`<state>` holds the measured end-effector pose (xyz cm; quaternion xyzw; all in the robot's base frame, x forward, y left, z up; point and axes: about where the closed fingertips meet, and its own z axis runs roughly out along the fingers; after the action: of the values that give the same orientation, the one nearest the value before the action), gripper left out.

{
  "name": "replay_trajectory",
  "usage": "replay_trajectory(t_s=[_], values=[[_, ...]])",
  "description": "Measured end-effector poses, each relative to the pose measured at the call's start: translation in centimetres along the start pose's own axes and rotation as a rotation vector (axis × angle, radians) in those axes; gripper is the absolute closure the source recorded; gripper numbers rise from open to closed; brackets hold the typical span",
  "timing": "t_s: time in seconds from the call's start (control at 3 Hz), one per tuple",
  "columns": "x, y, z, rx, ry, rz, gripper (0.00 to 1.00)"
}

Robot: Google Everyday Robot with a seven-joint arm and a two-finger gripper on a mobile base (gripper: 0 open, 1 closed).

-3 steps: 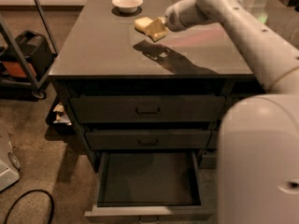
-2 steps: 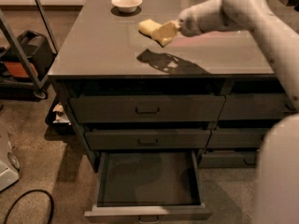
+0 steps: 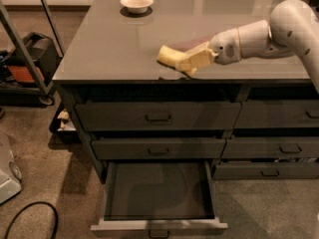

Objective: Place sponge into bottom drawer

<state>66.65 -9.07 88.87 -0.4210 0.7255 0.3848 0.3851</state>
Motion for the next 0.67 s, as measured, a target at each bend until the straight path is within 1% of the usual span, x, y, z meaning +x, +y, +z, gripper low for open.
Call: replay_trajectory(t_s=[0.33, 0.67], values=[[4.1, 3.5, 0.2, -0.194, 0.042, -0.044, 1.00], [5.0, 4.8, 0.0, -0.251, 0.075, -0.053, 1.00]])
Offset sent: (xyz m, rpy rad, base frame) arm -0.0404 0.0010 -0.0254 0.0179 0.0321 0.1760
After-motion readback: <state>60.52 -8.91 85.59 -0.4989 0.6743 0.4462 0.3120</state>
